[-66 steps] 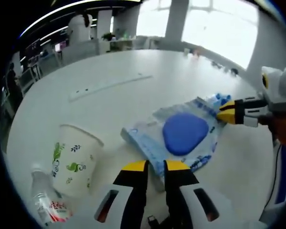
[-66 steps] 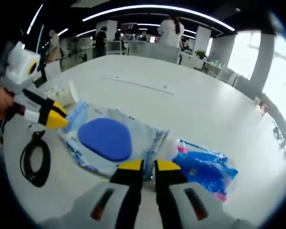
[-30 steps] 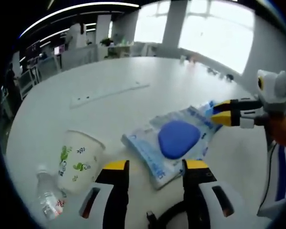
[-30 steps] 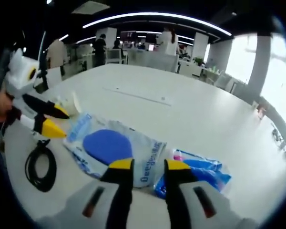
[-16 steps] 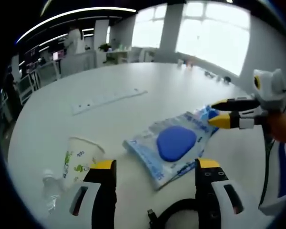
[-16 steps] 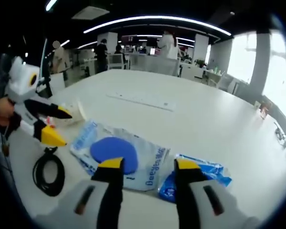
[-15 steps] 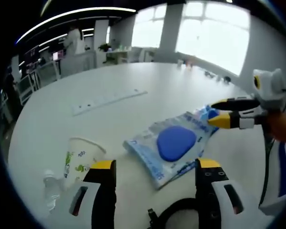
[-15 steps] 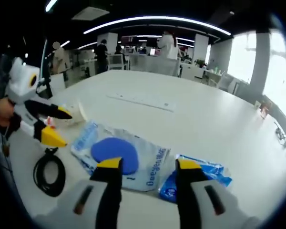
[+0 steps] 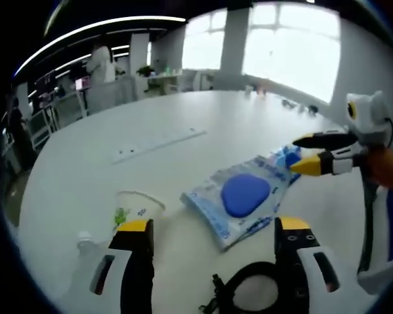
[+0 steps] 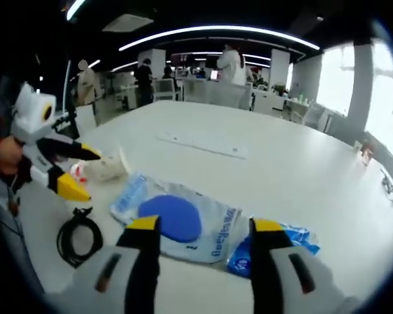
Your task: Arrange the tabletop items into an orderly group along one side of the table until the central work area is clear of visible clutter.
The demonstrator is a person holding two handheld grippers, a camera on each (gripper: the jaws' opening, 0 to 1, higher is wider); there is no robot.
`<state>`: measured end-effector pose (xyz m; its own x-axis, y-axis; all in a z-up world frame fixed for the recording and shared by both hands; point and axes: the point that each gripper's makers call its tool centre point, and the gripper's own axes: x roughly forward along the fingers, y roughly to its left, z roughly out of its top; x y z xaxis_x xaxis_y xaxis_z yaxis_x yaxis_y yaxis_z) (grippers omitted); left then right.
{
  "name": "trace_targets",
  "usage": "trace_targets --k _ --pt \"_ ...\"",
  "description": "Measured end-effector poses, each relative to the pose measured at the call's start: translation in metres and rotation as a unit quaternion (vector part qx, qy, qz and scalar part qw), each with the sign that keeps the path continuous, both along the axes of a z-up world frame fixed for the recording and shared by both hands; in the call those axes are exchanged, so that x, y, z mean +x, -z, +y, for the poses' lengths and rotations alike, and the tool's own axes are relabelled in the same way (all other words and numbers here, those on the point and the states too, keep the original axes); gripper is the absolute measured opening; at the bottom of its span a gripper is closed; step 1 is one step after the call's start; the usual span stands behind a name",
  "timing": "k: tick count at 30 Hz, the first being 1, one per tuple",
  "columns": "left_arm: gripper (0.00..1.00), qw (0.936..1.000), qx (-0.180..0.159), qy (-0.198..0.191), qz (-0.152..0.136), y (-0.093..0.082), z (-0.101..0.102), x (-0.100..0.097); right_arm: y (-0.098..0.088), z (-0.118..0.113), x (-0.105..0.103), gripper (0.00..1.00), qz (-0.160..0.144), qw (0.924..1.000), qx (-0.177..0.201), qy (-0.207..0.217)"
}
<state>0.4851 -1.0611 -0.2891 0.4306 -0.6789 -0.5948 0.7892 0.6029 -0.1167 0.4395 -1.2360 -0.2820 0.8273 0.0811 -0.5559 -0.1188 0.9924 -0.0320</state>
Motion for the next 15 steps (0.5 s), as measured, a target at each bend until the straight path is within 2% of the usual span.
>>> trace_targets --k 6,15 --pt "0.76 0.9999 -0.001 -0.008 -0.007 -0.008 0.009 0.000 -0.011 0.011 -0.001 0.58 -0.012 0.9997 0.020 -0.010" --pt "0.80 0.9995 -0.012 -0.023 -0.019 -0.029 0.025 0.000 -0.024 0.030 -0.003 0.61 -0.018 0.9988 0.029 -0.034"
